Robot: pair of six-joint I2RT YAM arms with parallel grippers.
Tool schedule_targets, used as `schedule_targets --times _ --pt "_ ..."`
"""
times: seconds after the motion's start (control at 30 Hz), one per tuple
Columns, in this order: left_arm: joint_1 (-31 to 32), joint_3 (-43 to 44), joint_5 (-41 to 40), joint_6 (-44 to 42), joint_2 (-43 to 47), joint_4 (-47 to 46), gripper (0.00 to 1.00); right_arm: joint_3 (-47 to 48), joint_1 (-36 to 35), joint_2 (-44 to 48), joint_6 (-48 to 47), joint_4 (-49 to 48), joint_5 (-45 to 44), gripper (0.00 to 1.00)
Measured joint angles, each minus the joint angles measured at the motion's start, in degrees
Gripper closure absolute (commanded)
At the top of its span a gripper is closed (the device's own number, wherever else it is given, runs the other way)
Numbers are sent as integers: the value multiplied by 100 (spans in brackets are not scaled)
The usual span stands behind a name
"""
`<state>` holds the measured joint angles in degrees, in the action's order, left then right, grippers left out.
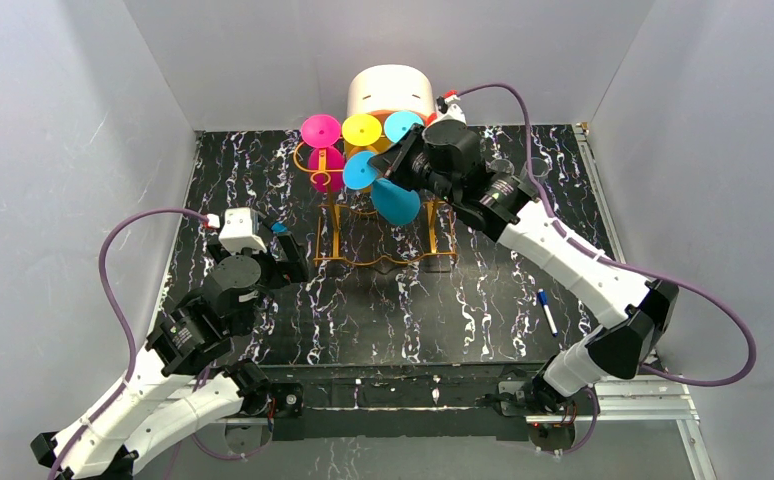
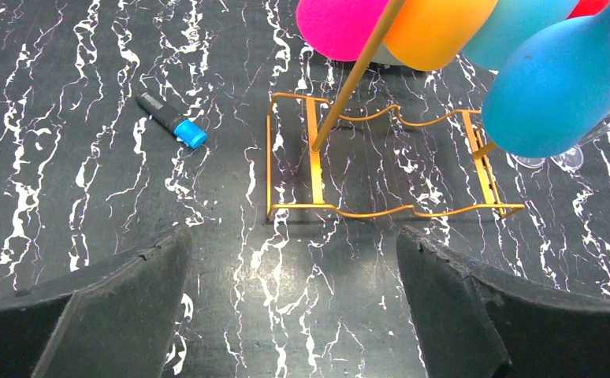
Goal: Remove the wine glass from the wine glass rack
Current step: Pick up the wine glass from the wine rack.
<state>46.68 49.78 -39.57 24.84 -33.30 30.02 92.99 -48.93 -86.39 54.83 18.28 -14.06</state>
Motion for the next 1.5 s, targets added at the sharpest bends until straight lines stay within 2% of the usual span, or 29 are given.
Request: schedule_targets --times 0.4,1.03,1.5 --pt "0 0 22 26 39 0 2 -232 136 2 208 -291 846 99" --pt "0 214 107 -166 157 2 2 -503 227 170 240 -643 1200 99" --pt "0 258 387 -146 -22 52 2 -979 225 422 654 -1056 1429 99"
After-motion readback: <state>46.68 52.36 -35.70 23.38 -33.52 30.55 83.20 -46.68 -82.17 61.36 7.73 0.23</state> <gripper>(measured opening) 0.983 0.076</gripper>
